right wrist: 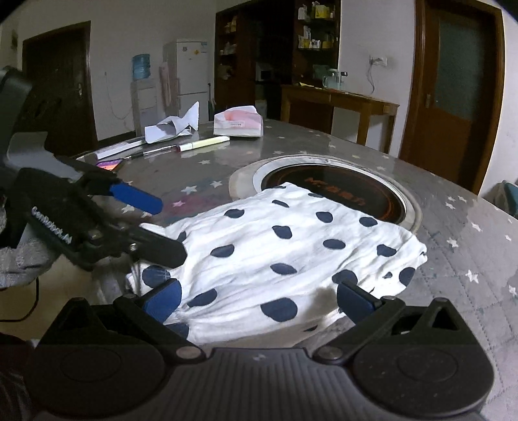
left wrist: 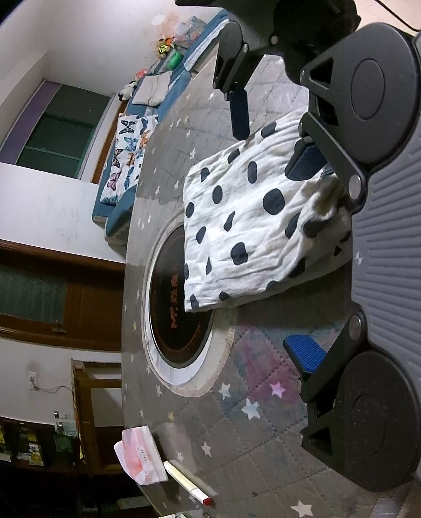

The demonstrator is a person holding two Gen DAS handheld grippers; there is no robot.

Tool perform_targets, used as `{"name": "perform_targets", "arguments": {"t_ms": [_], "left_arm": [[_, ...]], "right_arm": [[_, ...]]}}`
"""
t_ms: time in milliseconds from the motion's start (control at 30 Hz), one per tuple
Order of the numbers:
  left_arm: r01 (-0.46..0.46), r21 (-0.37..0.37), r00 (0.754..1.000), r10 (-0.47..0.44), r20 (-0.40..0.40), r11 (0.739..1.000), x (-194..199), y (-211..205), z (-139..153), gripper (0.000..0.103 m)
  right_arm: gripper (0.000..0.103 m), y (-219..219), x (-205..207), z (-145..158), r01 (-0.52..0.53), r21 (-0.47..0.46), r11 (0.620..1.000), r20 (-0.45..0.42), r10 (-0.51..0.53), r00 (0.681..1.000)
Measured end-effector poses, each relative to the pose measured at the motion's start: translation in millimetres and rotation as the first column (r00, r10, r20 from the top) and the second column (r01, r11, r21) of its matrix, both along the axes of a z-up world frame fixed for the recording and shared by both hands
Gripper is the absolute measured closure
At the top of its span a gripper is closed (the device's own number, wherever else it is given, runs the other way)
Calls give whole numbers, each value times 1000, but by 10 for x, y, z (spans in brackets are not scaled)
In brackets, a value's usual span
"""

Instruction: Fold clothes

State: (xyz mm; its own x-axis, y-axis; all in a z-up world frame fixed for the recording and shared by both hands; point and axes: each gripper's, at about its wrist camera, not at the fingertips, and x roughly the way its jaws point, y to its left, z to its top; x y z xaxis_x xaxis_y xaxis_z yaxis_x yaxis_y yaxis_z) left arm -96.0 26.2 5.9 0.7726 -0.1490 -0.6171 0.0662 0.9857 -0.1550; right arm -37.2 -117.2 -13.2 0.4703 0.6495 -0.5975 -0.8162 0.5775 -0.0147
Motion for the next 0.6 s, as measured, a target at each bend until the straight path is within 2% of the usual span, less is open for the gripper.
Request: {"name": "perform_targets", "arguments": {"t_ms": [300, 600], "left_arm": [[-7, 32, 1000, 7, -5, 999, -34, 28, -53, 0], [33, 57, 999, -34, 23, 998, -228, 30, 43, 0]], "right_arm": [[0, -135, 260, 126, 69, 44, 997, -23, -68, 997], [3, -261, 1100, 139, 224, 76, 972, -76, -218, 973]]}}
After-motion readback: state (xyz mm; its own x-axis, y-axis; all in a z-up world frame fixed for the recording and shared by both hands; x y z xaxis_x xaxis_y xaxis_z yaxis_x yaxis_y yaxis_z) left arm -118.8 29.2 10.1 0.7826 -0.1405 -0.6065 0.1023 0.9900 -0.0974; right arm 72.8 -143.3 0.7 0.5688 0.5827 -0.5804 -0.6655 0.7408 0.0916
